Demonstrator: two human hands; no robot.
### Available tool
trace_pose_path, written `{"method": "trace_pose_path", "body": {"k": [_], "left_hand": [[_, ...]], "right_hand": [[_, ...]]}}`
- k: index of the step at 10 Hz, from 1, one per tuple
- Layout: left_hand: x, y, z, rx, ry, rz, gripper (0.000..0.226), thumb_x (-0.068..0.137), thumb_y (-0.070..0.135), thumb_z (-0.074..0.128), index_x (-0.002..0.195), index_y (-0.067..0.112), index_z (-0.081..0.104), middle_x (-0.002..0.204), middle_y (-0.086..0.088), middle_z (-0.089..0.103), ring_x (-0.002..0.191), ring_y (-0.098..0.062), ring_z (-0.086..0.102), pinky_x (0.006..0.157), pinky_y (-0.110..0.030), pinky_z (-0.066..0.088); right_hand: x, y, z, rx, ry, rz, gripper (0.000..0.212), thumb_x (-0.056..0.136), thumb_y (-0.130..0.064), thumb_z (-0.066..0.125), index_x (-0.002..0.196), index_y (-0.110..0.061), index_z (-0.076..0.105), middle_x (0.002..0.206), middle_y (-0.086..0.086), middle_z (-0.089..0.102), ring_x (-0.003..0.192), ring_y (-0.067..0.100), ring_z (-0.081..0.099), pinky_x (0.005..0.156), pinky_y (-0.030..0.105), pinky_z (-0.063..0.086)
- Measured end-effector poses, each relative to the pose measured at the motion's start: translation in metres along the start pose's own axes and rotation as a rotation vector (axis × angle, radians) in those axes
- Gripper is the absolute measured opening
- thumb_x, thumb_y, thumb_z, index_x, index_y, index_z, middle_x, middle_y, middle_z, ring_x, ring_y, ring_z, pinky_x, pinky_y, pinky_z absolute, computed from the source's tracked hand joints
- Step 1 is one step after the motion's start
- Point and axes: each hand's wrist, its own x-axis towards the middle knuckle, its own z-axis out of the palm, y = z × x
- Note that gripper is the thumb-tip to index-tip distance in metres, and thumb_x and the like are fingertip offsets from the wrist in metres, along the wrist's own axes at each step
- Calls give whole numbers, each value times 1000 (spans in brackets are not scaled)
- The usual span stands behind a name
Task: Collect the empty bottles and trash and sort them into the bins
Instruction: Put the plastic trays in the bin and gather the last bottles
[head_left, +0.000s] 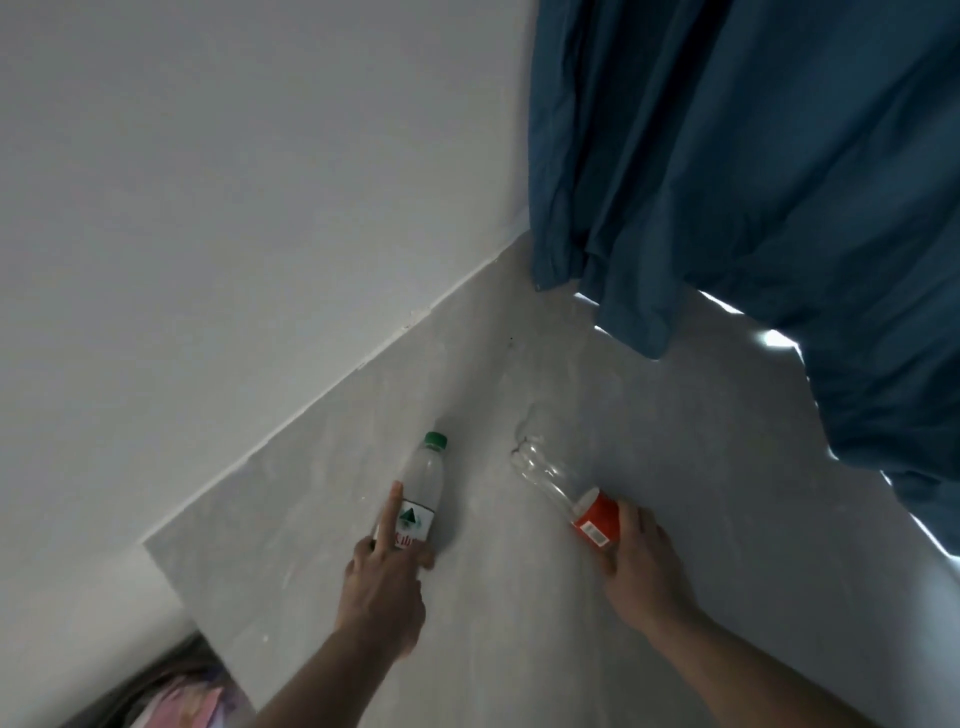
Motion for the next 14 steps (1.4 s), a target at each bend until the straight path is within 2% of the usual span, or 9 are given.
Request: {"method": "trace_pose_path", "body": {"k": [3,5,6,7,8,9,10,12,14], "left_hand": [[-88,-26,23,-247,-77,-124,29,83,11,71,90,38,74,164,12,15,113,-23,61,97,-35,55],[-201,-66,49,-607,-86,-251,25,63,13,63,69,35,74,138,20,45,110,-11,63,94,-19,50],[-265,-106,64,-784,-59,-369,19,53,20,70,62,36,69,114,16,63,90,0,63,82,-24,56],[-323,-148,64,-870,-42,-526,15,52,17,74,55,29,64,93,16,68,81,2,64,72,-15,52],[-363,-193,70,-932,26,-698,18,53,15,75,54,23,59,67,10,71,62,-2,67,64,-18,54],[-381,-229,74,-929,61,-832,25,54,19,83,61,16,59,65,3,72,64,-9,68,62,-22,55],[-385,-244,72,-920,93,-893,43,55,32,92,82,15,63,76,-1,73,70,-11,68,59,-25,52],[-362,-249,58,-959,174,-914,52,75,33,83,109,20,45,94,2,64,76,-9,64,52,-20,44],[-323,-279,72,-1033,168,-936,72,67,31,77,121,34,29,106,8,57,93,-15,63,86,-44,59]], "right_hand": [[-106,-16,26,-101,-110,16,56,81,-26,76,127,-8,51,121,15,56,104,36,62,85,41,52],[-212,-11,67,-105,-268,69,70,76,-40,80,131,-7,50,122,13,56,108,33,63,90,39,50],[-258,-9,123,94,-434,274,70,86,-42,68,139,-1,48,112,10,70,100,24,70,89,39,52],[-275,-22,170,-39,622,480,52,101,-21,53,135,19,45,126,26,60,122,32,60,89,1,39],[-340,-85,170,641,-521,235,68,91,-22,73,131,24,45,112,26,55,92,34,60,51,4,44],[-371,-123,138,523,-532,185,48,91,-21,73,132,-1,59,94,14,68,70,22,71,53,16,54],[-376,-149,105,297,-489,13,69,68,-44,88,130,-28,63,102,3,75,93,20,73,79,25,52],[-321,-213,67,85,-588,-207,67,85,-70,57,141,-32,55,131,0,67,120,21,62,97,31,48],[-278,-270,86,-30,-522,-346,32,94,-48,58,119,-31,66,119,-6,69,103,18,64,82,30,47]]}}
